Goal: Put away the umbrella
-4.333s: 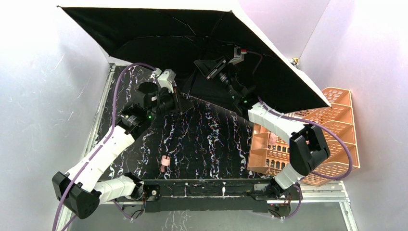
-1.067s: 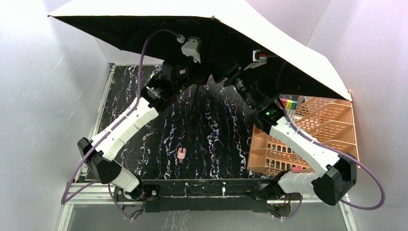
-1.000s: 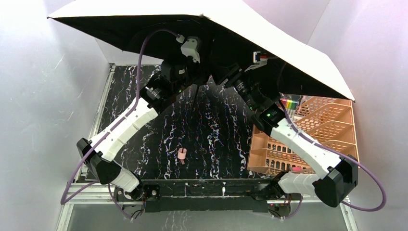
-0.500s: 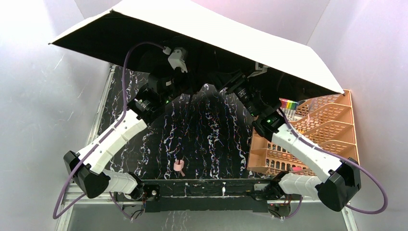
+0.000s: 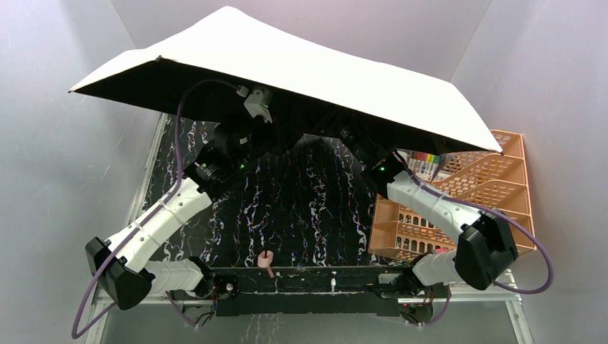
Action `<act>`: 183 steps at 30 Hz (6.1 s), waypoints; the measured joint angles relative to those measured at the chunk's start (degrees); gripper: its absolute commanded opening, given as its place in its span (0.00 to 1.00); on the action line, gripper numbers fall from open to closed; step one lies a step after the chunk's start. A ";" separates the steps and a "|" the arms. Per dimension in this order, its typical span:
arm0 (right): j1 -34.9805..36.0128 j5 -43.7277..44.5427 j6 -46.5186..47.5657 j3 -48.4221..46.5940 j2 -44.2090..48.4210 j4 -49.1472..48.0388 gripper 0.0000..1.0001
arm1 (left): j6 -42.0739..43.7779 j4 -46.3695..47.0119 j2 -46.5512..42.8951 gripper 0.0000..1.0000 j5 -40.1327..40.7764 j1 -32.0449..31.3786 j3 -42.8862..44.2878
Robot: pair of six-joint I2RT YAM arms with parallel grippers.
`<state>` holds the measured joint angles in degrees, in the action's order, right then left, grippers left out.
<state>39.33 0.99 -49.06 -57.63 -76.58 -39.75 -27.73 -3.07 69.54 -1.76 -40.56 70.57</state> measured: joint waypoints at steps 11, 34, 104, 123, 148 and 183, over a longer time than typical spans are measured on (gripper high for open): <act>-0.17 -0.13 -7.69 -2.32 -6.14 -9.64 0.85 | 0.00 0.68 -0.74 0.00 -0.55 0.00 -1.29; -1.07 -4.44 -9.29 -12.04 -14.03 -12.74 0.70 | 0.52 2.16 -1.46 0.00 -3.61 0.87 -1.64; 1.44 16.26 -17.07 0.66 -4.11 -3.39 0.00 | 3.39 -2.97 -12.28 0.89 -5.81 -0.07 -13.00; -2.60 13.81 -18.99 -1.14 -7.54 -5.95 0.00 | -1.88 -14.08 -22.64 0.41 -10.95 -0.13 -22.05; -7.45 6.05 -20.15 0.44 -8.17 -9.31 0.00 | -0.74 -9.75 -15.32 0.00 -10.05 -1.31 -21.29; 4.72 11.78 -24.28 12.48 -5.88 -9.38 0.00 | 5.09 -5.46 -13.11 0.93 -0.90 -0.13 -8.41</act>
<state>44.05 12.78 -73.34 -45.15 -82.46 -49.12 -22.63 -8.54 56.42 -2.66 -40.69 62.15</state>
